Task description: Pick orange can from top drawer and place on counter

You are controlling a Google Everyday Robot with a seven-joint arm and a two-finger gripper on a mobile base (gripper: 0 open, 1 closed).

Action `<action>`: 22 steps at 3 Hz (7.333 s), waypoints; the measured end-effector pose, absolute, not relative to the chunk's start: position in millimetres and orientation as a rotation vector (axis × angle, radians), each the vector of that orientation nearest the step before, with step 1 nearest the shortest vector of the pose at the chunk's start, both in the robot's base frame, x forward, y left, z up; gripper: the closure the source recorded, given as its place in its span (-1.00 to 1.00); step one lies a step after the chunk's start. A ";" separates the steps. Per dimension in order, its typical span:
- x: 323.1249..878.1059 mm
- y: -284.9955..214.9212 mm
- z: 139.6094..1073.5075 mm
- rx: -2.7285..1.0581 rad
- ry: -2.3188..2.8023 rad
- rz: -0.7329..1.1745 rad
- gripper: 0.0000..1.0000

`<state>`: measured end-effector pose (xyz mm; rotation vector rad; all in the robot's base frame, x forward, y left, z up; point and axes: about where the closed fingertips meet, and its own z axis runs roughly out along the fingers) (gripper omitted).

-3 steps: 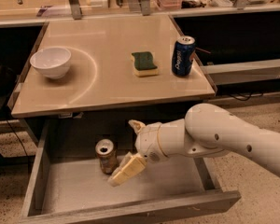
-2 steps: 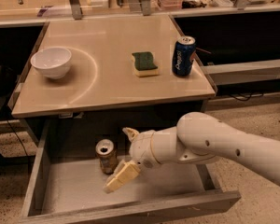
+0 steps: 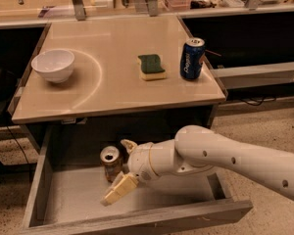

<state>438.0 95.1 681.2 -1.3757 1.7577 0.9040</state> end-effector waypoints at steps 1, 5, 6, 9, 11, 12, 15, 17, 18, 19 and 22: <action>452.0 93.6 679.6 -1.350 1.749 0.879 -1.00; 485.5 104.7 660.9 -1.279 1.755 0.892 -1.00; 485.2 105.3 661.2 -1.279 1.755 0.894 -0.70; 485.2 105.4 661.2 -1.279 1.754 0.894 0.71; 476.5 93.2 727.3 -1.237 1.785 0.835 1.00; 472.3 88.4 777.9 -1.228 1.830 0.813 1.00; 472.8 98.3 864.8 -1.323 1.848 0.747 1.00; 525.4 95.8 903.7 -1.293 1.737 0.708 1.00; 570.4 91.0 927.3 -1.272 1.686 0.696 1.00; 613.5 83.7 941.6 -1.263 1.649 0.687 1.00; 708.3 94.5 924.8 -1.239 1.649 0.791 1.00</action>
Offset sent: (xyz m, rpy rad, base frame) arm 0.0493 -0.0075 -0.0190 0.0356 -0.0429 -0.1022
